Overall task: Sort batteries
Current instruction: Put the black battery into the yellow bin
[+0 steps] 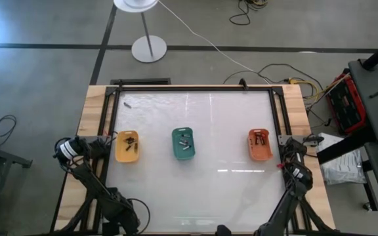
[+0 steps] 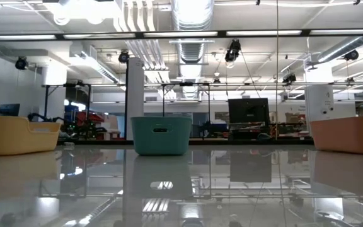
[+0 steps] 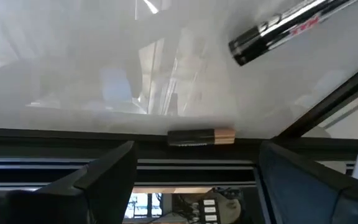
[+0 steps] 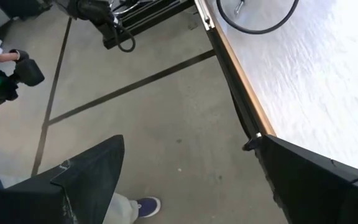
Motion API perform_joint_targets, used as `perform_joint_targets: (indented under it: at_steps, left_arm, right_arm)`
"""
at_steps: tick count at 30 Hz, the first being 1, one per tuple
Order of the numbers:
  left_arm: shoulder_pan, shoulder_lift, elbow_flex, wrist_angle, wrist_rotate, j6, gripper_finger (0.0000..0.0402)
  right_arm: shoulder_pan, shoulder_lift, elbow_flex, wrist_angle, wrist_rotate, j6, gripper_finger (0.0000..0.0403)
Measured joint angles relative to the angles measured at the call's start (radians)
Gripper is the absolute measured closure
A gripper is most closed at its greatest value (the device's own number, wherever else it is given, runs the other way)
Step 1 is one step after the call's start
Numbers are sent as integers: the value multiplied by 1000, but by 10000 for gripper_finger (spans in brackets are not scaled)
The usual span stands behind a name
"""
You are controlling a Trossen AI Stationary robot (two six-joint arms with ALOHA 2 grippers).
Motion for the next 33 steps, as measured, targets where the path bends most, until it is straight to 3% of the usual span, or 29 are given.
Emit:
perform_joint_targets:
  at_steps: [20,33]
  left_arm:
    - [-38,8,0,37,0,-28,91]
    - [-52,6,39,35,-91,-66,91]
  right_arm:
    - [-15,-1,0,-48,-21,52,35]
    - [-15,-1,0,-47,-37,50,35]
